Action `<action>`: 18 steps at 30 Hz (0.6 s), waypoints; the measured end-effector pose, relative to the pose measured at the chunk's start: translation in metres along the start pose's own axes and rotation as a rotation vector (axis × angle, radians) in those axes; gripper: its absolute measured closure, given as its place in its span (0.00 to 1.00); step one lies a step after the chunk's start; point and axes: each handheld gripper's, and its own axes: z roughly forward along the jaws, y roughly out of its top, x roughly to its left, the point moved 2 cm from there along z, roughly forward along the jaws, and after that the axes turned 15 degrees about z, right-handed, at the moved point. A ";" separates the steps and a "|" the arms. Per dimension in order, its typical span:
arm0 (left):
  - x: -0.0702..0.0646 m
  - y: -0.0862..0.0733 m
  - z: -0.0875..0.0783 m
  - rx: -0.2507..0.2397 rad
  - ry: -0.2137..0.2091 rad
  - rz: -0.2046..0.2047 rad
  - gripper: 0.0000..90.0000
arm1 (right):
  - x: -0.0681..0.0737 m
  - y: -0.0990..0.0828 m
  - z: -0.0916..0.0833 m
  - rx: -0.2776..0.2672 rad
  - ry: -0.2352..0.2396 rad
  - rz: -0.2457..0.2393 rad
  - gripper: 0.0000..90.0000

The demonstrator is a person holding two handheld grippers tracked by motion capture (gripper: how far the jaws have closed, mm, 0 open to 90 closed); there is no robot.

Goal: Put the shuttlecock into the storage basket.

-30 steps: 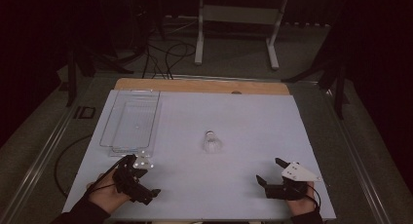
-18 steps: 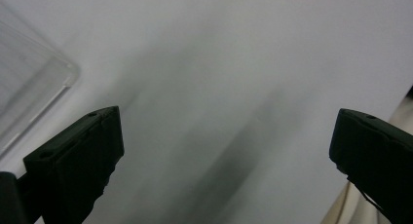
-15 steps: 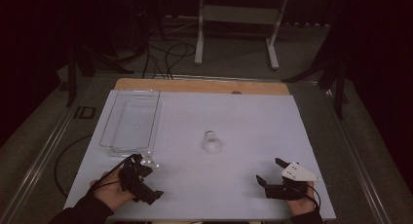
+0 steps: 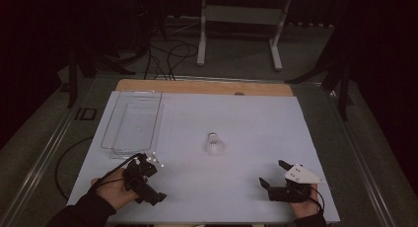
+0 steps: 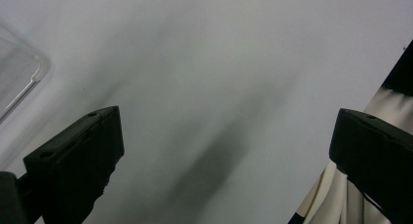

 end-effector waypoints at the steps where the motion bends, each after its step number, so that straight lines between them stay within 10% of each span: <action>1: 0.001 0.001 0.000 0.001 -0.007 -0.002 0.00 | 0.000 0.000 0.000 -0.001 0.000 -0.001 0.09; 18: 0.006 0.023 -0.001 0.019 -0.102 0.011 0.00 | 0.001 0.000 -0.001 -0.006 0.001 -0.006 0.09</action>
